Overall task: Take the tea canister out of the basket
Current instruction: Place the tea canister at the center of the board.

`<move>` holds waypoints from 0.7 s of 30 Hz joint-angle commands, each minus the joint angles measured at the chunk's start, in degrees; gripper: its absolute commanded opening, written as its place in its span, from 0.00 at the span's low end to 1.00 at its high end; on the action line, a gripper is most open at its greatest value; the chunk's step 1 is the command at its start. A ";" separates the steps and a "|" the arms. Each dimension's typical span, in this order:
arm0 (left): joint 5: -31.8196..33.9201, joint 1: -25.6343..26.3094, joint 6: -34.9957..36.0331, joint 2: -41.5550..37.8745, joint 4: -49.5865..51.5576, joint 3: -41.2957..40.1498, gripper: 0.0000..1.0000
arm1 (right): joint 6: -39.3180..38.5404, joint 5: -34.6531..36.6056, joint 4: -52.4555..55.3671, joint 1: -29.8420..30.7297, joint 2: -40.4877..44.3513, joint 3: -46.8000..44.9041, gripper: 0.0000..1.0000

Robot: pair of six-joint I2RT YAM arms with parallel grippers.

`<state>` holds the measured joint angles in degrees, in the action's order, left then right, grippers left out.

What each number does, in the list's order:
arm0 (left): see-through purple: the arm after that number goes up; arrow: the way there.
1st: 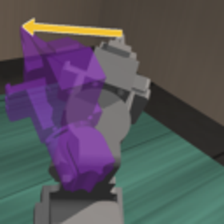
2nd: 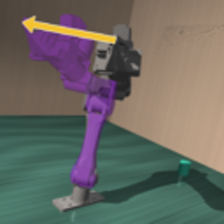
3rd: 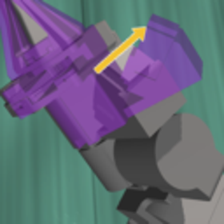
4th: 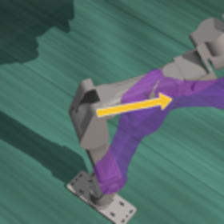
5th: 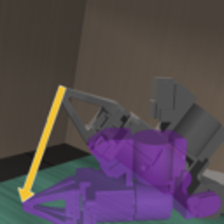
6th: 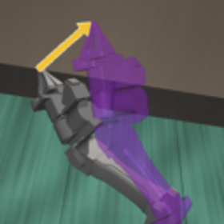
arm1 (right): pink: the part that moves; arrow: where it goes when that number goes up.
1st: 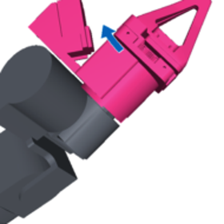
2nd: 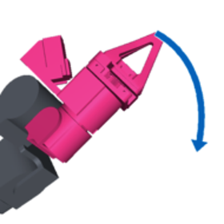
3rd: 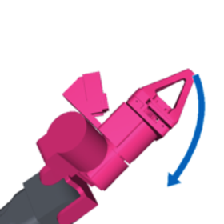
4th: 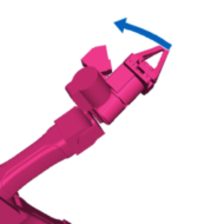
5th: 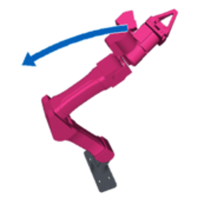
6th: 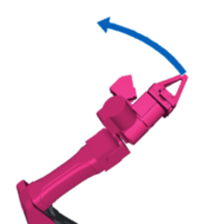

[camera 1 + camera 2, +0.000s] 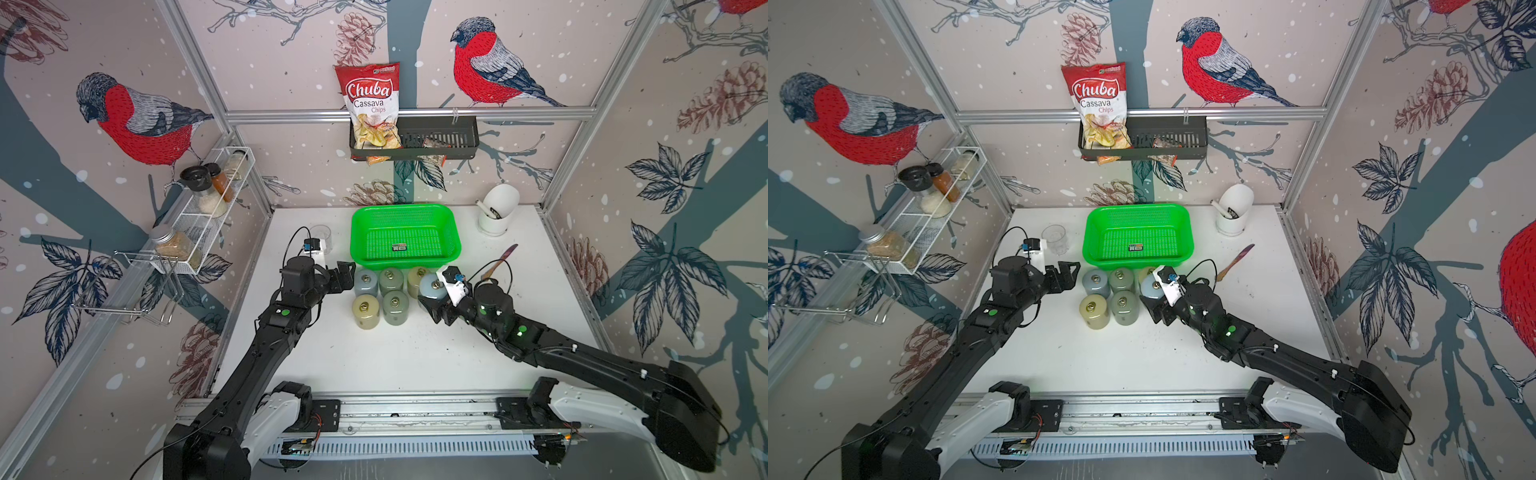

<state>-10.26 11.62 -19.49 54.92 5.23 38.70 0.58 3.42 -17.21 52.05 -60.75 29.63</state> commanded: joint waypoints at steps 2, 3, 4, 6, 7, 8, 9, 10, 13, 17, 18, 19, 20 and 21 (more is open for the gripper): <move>0.06 0.15 0.59 0.02 -1.10 0.14 0.96 | 3.81 3.08 -10.58 0.24 -1.68 -2.29 0.39; 0.15 0.16 0.59 -0.07 -1.11 0.12 0.96 | 3.88 3.34 -11.75 0.24 -2.52 -2.81 0.39; 0.15 0.16 0.51 -0.07 -1.10 0.07 0.95 | 4.07 3.43 -12.64 0.21 -3.35 -3.15 0.39; 0.15 0.17 0.54 -0.09 -1.10 0.08 0.95 | 4.32 3.52 -14.33 0.15 -5.46 -3.52 0.39; 0.13 0.16 0.59 -0.12 -1.08 0.14 0.95 | 4.51 3.59 -14.94 0.09 -6.41 -3.61 0.39; 0.24 0.16 0.59 -0.07 -1.05 0.13 0.96 | 4.64 3.66 -15.57 0.15 -7.56 -3.61 0.39; 0.32 0.24 0.65 -0.03 -1.08 0.15 0.96 | 4.77 3.75 -16.66 0.15 -8.54 -3.90 0.39; 0.26 0.22 0.60 -0.07 -1.10 0.14 0.95 | 4.86 3.87 -17.71 0.07 -9.35 -4.25 0.39; 0.32 0.25 0.66 0.05 -1.10 0.15 0.96 | 5.52 4.29 -21.03 -0.27 -10.79 -5.34 0.39; 0.29 0.23 0.61 0.19 -1.28 0.15 0.96 | 6.18 4.28 -23.57 -0.64 -14.72 -5.63 0.39; 0.24 0.25 0.74 0.36 -1.28 0.22 0.95 | 6.17 4.31 -24.17 -0.64 -15.42 -5.68 0.39; 0.31 0.25 0.76 0.45 -1.22 0.24 0.95 | 6.19 4.48 -24.72 -0.64 -16.18 -5.72 0.39; 0.29 0.25 0.73 0.59 -1.26 0.26 0.95 | 6.22 4.43 -25.30 -0.72 -16.98 -5.81 0.38; 0.16 0.23 0.75 0.71 -1.37 0.33 0.96 | 6.26 4.48 -26.10 -0.87 -17.85 -5.96 0.38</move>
<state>-10.26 11.70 -19.46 55.35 5.21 38.70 5.98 7.25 -33.71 51.33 -77.28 23.77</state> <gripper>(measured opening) 0.955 0.847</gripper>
